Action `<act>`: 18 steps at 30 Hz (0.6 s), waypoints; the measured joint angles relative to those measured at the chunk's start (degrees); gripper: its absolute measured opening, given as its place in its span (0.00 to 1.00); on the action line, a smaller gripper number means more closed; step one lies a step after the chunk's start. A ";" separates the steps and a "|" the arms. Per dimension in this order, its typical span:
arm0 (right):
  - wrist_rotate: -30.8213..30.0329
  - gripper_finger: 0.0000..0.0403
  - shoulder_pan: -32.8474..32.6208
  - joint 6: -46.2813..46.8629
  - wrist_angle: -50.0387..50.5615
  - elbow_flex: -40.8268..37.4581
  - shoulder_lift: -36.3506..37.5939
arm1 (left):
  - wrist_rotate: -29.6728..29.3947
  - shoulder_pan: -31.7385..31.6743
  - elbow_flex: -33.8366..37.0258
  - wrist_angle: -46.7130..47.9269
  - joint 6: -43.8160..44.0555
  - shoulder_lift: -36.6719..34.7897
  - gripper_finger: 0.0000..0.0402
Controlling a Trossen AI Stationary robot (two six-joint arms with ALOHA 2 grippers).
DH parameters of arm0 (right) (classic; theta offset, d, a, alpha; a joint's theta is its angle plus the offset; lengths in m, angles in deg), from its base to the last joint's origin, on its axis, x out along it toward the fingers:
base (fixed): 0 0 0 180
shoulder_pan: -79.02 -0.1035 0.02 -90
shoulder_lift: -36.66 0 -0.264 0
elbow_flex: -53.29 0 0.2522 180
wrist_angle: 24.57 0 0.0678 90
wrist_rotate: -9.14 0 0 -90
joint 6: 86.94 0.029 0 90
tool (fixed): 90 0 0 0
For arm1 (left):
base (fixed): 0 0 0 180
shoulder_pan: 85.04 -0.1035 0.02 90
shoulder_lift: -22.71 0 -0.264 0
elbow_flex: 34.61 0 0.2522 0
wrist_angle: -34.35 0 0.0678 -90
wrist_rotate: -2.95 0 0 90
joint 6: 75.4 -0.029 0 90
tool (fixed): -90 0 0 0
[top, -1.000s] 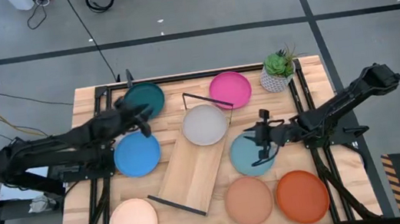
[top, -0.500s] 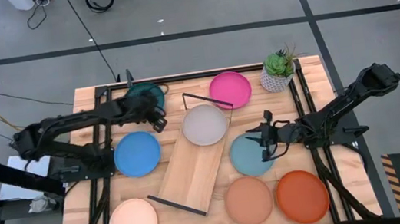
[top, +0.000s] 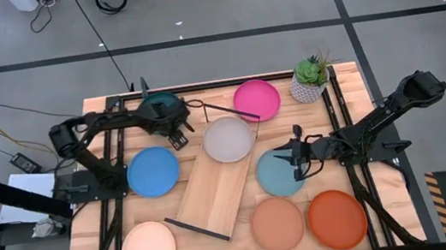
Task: Place and stack plates onto a shelf
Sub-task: Put the dark green plate on the shelf
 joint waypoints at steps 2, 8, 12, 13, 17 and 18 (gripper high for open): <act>0.00 0.27 0.00 0.15 -0.06 -0.04 -0.02 | -0.54 0.16 0.00 0.02 -1.59 1.28 0.47; 0.73 0.27 0.00 0.94 -0.05 -0.04 -0.04 | -4.72 0.51 -0.11 0.05 -3.23 3.77 0.46; 1.09 0.27 0.00 1.33 -0.01 -0.06 -0.07 | -4.93 0.55 -0.13 0.09 -3.69 3.82 0.43; 1.22 0.27 0.00 1.35 0.01 -0.06 -0.07 | -5.00 0.55 -0.10 0.14 -3.71 3.77 0.41; 1.36 0.27 0.00 1.34 0.18 -0.06 -0.07 | -5.76 0.32 -0.02 1.21 -4.00 3.81 0.25; 1.37 0.27 0.00 1.26 0.18 -0.06 -0.07 | -5.66 0.25 -0.02 1.42 -4.21 3.81 0.20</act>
